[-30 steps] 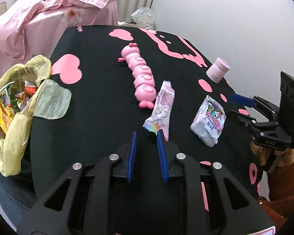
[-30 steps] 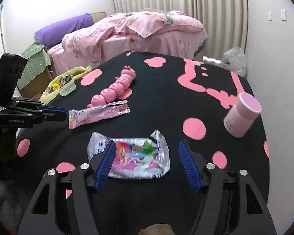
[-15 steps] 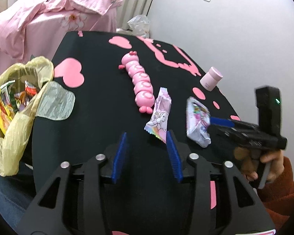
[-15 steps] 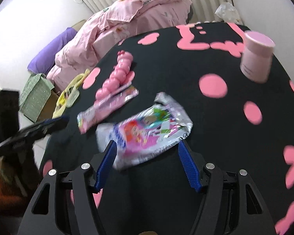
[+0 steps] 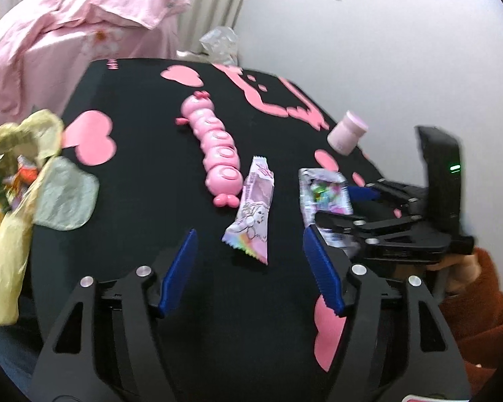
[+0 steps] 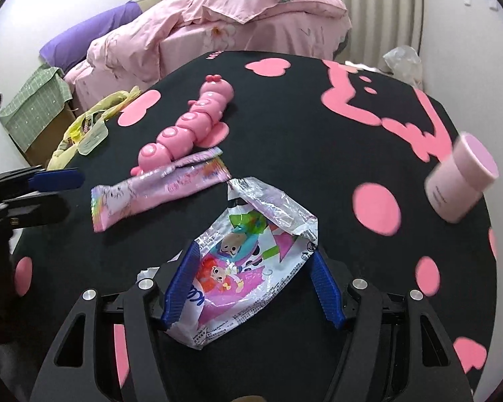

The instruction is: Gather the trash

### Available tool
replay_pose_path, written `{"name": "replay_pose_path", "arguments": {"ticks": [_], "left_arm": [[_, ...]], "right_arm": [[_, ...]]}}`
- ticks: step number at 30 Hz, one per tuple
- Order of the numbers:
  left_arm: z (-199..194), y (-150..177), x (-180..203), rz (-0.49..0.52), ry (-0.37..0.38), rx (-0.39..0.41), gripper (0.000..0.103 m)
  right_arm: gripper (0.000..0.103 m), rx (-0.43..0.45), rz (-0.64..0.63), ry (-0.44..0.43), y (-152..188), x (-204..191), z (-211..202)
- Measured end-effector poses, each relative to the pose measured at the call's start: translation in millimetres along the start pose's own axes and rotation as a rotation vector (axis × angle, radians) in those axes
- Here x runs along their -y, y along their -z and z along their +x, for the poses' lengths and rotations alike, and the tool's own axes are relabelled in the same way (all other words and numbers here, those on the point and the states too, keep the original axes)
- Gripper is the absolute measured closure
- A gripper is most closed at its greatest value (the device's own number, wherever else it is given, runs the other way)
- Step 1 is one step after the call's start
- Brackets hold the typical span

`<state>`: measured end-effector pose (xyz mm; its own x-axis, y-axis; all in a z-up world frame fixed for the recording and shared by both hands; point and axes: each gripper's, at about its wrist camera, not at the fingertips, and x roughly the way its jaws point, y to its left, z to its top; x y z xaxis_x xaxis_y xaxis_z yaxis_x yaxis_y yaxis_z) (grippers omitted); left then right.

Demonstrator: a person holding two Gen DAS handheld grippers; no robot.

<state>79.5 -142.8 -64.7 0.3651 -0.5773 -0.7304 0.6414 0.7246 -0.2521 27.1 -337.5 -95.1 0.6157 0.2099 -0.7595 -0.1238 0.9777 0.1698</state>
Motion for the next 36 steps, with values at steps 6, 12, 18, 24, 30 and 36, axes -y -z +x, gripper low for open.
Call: {"name": "replay_pose_path", "arguments": {"ticks": [6,12,18,24,30,36], "left_arm": [[32,-7,9,0.013,-0.061,-0.083,0.059],[20,5,3,-0.015,-0.034,-0.085,0.082],[-9,15,-5,-0.043,-0.044,-0.033,0.084],[-44,16,-6,-0.024,-0.099,0.056,0.084],[-61,23,-23,-0.066,-0.126,0.087,0.084],[-59,29,-36,-0.118,-0.102,0.074,0.084]], "right_arm": [[0.041,0.071,-0.010,-0.046,14,2,-26],[0.041,0.034,0.034,-0.020,22,8,-37],[0.041,0.020,0.195,-0.060,36,24,-31],[0.042,0.049,0.233,0.019,31,4,-30],[0.042,0.118,0.099,0.109,40,-31,-61],[0.046,0.071,-0.041,0.081,45,-63,-46]]}}
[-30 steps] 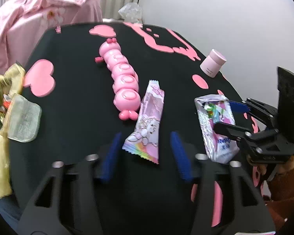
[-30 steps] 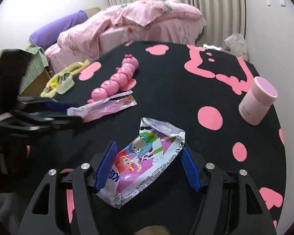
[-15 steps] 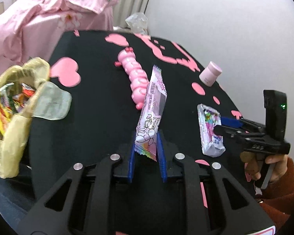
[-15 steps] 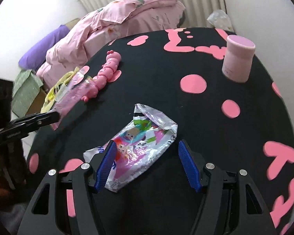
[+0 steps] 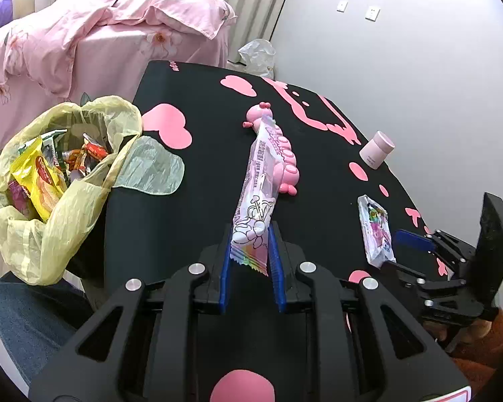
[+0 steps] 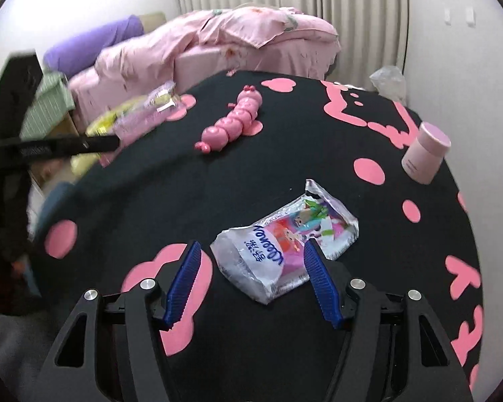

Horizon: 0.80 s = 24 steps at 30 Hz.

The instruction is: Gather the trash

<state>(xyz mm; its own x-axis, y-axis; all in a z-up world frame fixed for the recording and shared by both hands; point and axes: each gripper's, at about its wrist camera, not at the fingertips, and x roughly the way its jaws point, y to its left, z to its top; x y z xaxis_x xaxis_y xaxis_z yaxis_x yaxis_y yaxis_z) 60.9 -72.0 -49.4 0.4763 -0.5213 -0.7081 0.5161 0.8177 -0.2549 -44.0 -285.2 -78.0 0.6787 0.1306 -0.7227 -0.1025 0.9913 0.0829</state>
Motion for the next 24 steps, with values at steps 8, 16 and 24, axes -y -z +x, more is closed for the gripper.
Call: {"name": "replay_pose_path", "arguments": {"ticks": [8,16,24], "left_arm": [[-14,2,-16,-0.041,-0.019,0.046,0.084],[-39,-10,-46,-0.093,-0.078,0.120,0.084],[-73,-25,-91,-0.147,-0.198,0.207,0.084]], "right_arm": [[0.086,-0.040,-0.073,-0.027,-11,-7,12],[0.087,0.111,-0.193,-0.048,-64,-27,-12],[0.087,0.240,-0.294,-0.183,-132,-68,-10]]}}
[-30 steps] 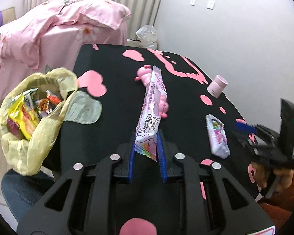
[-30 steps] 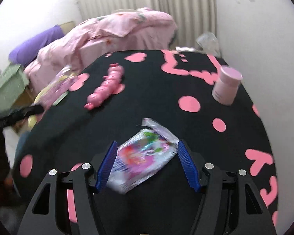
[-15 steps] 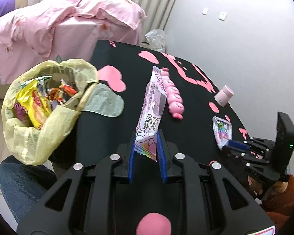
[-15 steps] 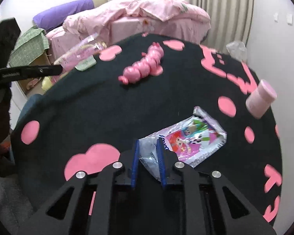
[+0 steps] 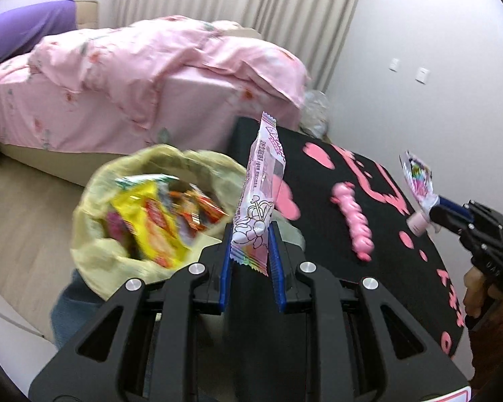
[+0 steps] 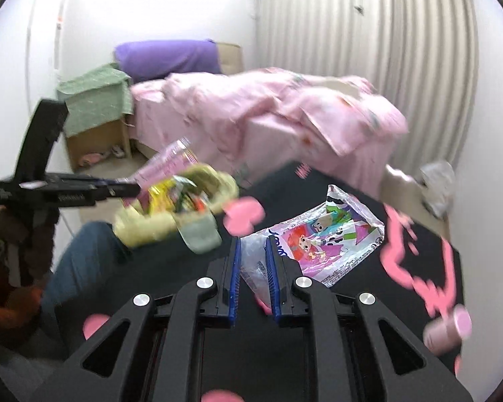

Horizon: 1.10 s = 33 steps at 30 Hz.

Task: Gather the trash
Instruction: 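Carry the packet and candy-stick wrapper into the yellow bag and open both tools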

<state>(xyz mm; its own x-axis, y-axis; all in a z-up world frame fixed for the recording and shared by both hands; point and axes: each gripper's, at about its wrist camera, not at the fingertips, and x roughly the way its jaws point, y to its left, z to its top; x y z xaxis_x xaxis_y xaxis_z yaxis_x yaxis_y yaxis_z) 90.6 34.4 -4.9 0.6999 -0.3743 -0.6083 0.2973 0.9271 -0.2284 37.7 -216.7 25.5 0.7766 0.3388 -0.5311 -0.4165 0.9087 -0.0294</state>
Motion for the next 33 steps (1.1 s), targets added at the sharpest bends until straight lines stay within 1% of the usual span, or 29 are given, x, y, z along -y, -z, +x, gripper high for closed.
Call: {"name": "replay_pose_path", "arguments": {"ticks": [1,4,6,9,11,13,15,17,19,21,22,23,25,28,30,31,32,33], "left_arm": [[0,-2,-6,-0.007,-0.014,0.005,0.084],[-2,-8,-33,-0.051,-0.068,0.029,0.084],[-1,-14,-58,-0.112,-0.102,0.041,0.084],[10,-18,-87,-0.164,-0.116,0.014,0.084],[26,-15,-100,-0.183,-0.104,-0.022,0.084],[39,-10,-105,-0.199,-0.077,-0.053,0.084],[59,-7,-110,-0.210,-0.042,-0.086,0.084],[74,-6,-110,-0.204,-0.016,-0.102,0.084],[89,-9,-114,-0.208,-0.009,-0.116,0.084],[94,-12,-120,-0.229,-0.016,-0.112,0.084],[93,-13,-125,-0.254,-0.015,-0.100,0.080],[90,-14,-130,-0.279,-0.009,-0.086,0.070],[84,-14,-136,-0.314,-0.001,-0.061,0.060],[76,-13,-140,-0.331,-0.016,-0.055,0.058],[70,-12,-142,-0.338,-0.024,-0.048,0.056],[66,-10,-142,-0.341,-0.031,-0.042,0.053],[60,-9,-139,-0.340,-0.047,-0.032,0.052],[57,-8,-137,-0.336,-0.058,-0.026,0.051]], "right_arm": [[0.087,0.006,-0.006,-0.019,-5,-2,5],[0.087,0.016,-0.013,-0.125,-29,-10,34],[0.087,0.019,-0.027,-0.166,-40,-15,47],[0.087,0.011,-0.049,-0.234,-57,-28,75],[0.087,0.000,-0.055,-0.297,-68,-37,100],[0.087,-0.002,-0.080,-0.336,-74,-46,122],[0.087,-0.015,-0.107,-0.356,-78,-53,143],[0.087,-0.038,-0.120,-0.365,-82,-59,163],[0.087,-0.063,-0.125,-0.387,-84,-63,183],[0.087,-0.078,-0.131,-0.404,-82,-67,194],[0.087,-0.084,-0.139,-0.407,-82,-68,198],[0.087,-0.095,-0.158,-0.406,-80,-71,205],[0.087,-0.105,-0.176,-0.415,-77,-74,212],[0.087,-0.119,-0.189,-0.412,-73,-76,220],[0.082,-0.134,-0.184,-0.400,-70,-78,227],[0.072,-0.141,-0.171,-0.382,-69,-78,230],[0.059,-0.147,-0.159,-0.378,-68,-77,232],[0.055,-0.148,-0.152,-0.381,-67,-78,232]]}}
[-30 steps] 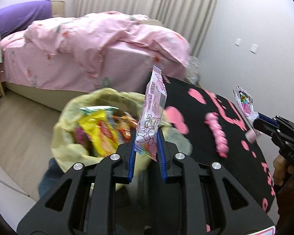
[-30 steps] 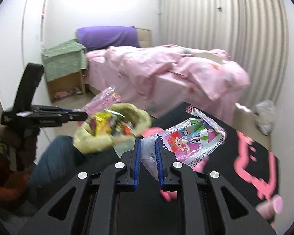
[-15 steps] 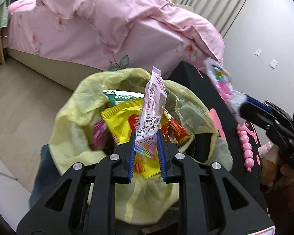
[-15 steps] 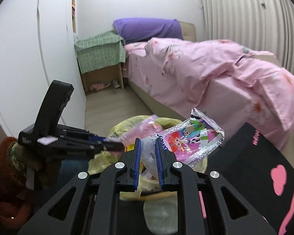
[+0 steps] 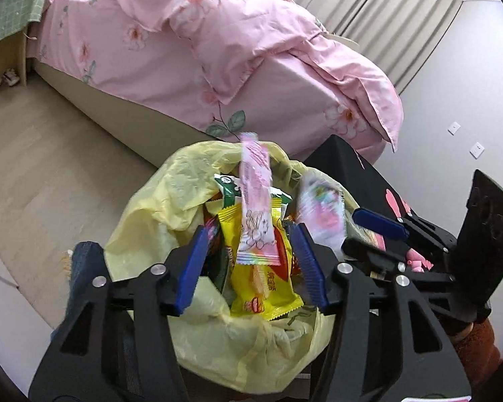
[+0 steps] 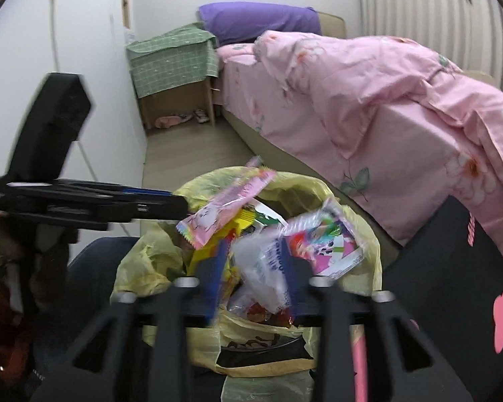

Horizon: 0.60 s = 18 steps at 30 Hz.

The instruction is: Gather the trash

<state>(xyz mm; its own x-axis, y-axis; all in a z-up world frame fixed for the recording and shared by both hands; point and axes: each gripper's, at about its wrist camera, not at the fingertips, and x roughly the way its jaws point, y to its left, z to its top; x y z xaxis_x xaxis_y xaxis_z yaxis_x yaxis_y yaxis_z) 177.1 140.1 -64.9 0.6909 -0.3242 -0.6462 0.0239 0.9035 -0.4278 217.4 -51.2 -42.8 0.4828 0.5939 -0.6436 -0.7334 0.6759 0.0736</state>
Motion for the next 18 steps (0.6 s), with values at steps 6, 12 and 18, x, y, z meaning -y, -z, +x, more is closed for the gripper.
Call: {"name": "replay_pose_path", "arguments": {"ticks": [6,12,18], "left_arm": [[-34,8,18,0.032,-0.103,0.082,0.042],[-73,39,69,0.158,-0.188,0.145,0.029],[-104,75,129,0.254,-0.244,0.188,0.029]], "right_arm": [[0.054,0.019,0.075,0.047,12,1,-23],[0.054,0.048,0.169,0.189,52,-9,-103],[0.054,0.077,0.289,0.272,94,-26,-177]]}}
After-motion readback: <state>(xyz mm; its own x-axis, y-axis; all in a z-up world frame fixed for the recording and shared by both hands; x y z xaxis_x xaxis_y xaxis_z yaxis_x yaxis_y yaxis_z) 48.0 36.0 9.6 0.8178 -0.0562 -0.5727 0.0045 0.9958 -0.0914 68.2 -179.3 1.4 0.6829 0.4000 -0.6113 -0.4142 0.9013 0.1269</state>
